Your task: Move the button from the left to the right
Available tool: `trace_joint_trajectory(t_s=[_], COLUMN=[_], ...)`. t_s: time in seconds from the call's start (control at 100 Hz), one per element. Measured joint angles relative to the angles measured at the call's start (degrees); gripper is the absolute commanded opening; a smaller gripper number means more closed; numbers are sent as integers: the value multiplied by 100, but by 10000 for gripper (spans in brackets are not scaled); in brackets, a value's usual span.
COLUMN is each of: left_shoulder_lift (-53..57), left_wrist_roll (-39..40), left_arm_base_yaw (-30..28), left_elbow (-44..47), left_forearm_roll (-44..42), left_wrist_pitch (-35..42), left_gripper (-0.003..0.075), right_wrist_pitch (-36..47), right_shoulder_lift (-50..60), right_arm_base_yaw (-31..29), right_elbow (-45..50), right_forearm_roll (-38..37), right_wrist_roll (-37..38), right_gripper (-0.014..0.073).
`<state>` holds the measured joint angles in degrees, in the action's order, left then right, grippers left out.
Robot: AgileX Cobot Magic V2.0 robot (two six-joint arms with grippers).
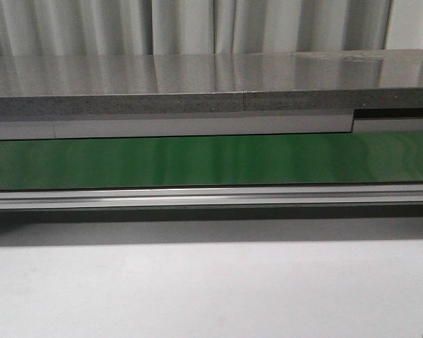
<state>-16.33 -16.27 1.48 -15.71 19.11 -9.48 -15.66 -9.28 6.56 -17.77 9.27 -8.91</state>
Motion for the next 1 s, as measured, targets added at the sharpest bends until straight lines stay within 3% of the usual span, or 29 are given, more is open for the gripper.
trace_joint_trajectory(t_s=[0.4,0.68,1.0], left_shoulder_lift=[0,0,0], left_wrist_roll=[0,0,0], left_arm_base_yaw=[0,0,0], left_elbow=[0,0,0], left_forearm_roll=[0,0,2], left_wrist_pitch=[0,0,0], left_gripper=[-20,-20,-20], right_wrist_pitch=[0,308,441], right_shoulder_lift=[0,532,988], right_arm_base_yaw=[0,0,0], right_elbow=[93,741,1607], right_forearm_roll=[-57,-764,-927], right_wrist_roll=[0,635,735], right_gripper=[-68,-68,-68])
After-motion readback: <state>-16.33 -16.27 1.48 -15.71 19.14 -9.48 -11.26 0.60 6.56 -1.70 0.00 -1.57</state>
